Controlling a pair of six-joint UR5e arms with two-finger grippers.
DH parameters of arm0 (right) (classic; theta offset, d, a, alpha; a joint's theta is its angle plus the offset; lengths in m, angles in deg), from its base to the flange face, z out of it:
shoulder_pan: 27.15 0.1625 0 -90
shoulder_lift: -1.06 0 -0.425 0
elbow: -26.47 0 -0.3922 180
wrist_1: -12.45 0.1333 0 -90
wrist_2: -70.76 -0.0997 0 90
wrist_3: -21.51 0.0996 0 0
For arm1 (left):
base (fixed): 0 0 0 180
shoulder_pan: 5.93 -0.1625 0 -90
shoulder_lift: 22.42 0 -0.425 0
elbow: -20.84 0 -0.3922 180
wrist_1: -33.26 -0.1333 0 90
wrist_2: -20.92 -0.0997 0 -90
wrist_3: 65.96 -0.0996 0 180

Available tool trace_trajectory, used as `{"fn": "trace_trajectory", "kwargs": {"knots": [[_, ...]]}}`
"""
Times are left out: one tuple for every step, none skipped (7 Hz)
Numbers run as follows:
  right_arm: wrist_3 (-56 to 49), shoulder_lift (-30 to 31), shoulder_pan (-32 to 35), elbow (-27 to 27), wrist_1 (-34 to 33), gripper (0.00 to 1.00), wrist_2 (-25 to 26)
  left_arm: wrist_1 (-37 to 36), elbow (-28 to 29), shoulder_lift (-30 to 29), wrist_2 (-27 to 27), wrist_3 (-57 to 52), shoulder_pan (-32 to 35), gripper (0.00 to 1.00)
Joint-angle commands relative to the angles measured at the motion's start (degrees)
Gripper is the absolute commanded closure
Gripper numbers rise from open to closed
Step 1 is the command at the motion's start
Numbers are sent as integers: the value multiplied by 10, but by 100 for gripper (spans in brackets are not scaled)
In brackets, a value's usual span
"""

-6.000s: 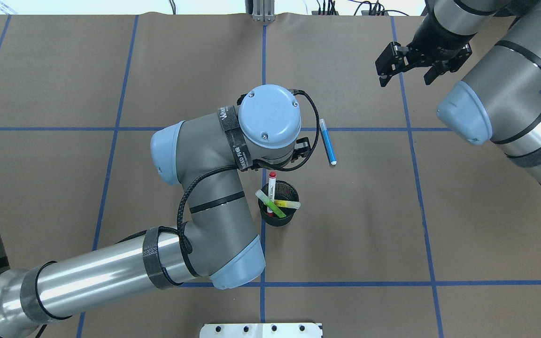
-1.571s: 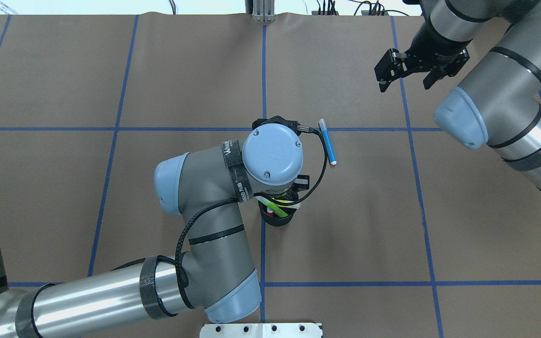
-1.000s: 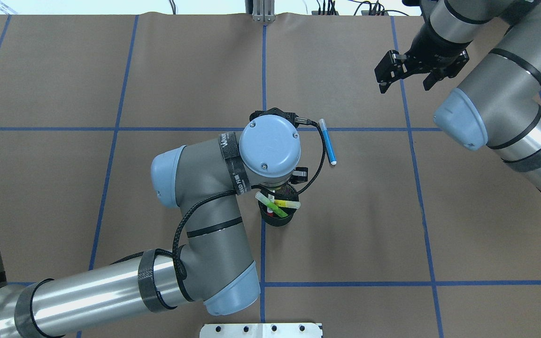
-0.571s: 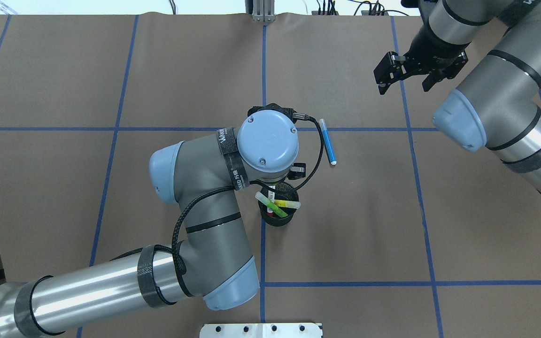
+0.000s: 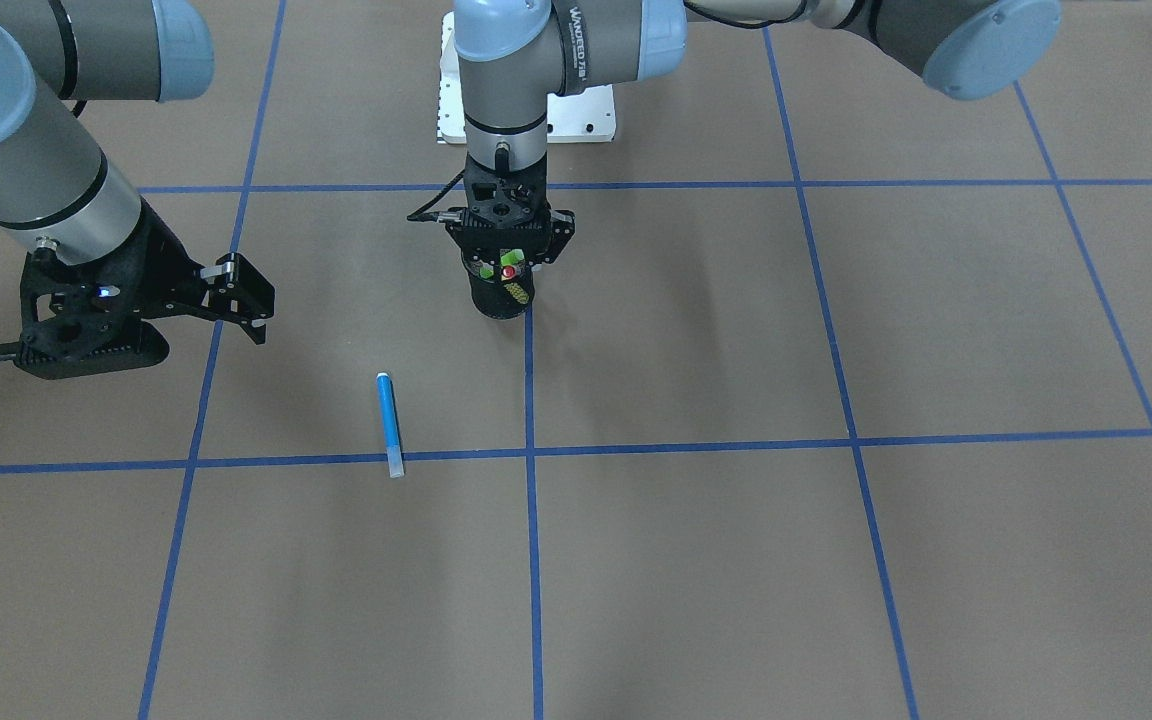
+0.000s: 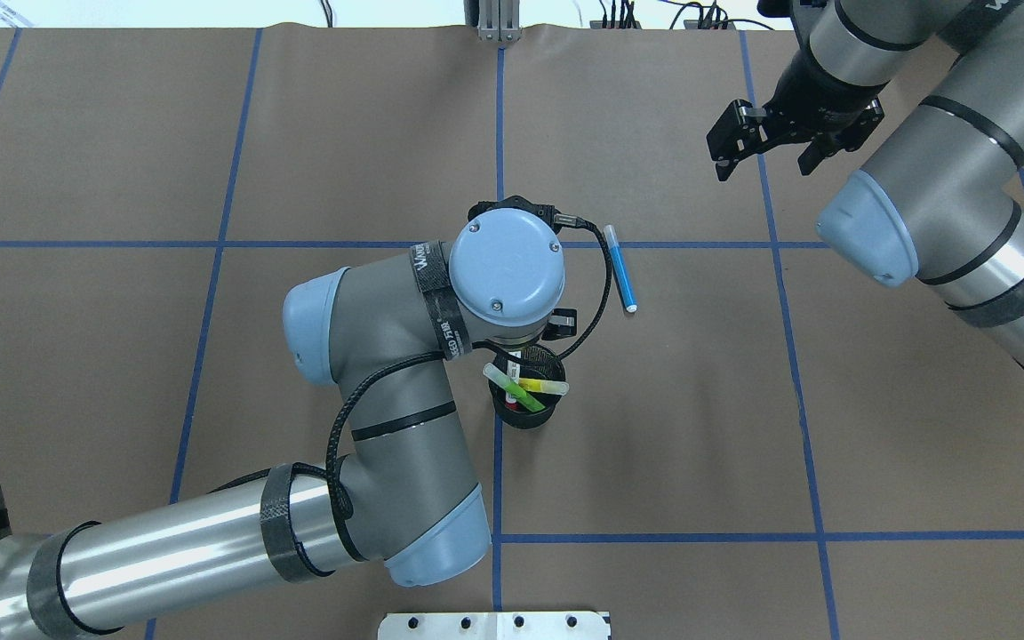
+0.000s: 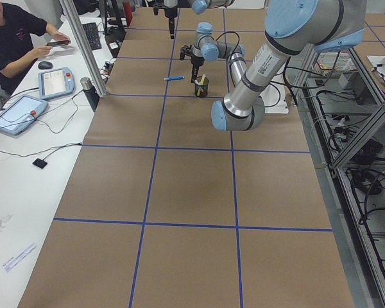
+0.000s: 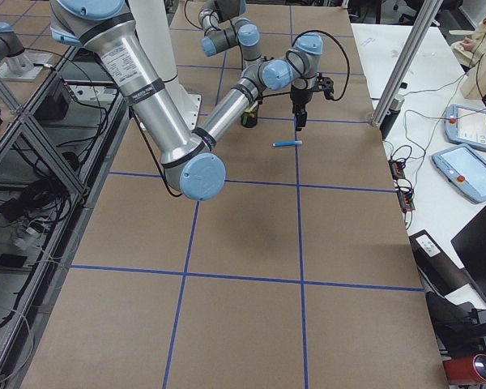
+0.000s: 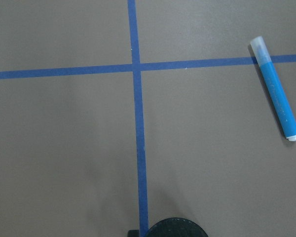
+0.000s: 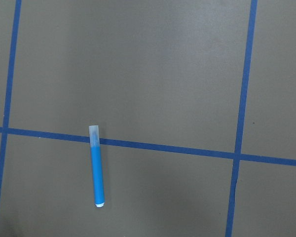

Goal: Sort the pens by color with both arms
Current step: 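Lower the left gripper and grasp the red marker in the cup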

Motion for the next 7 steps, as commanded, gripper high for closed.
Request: {"fn": "trace_trajectory", "kwargs": {"knots": [[0,0,0,0,0,1,0,0,1,1,-1,0,1,62],[0,0,-1,0,0,1,0,0,2,2,-1,0,2,62],[1,0,-1,-1,1,1,0,0,1,2,0,0,4,66],[0,0,-1,-1,1,1,0,-1,1,2,0,0,4,73],[1,0,-1,-1,1,1,0,-1,0,2,1,0,4,84],[1,0,-1,-1,1,1,0,-1,-2,2,3,0,4,92],[0,0,-1,-1,1,1,0,-2,-6,1,5,0,4,96]]}}
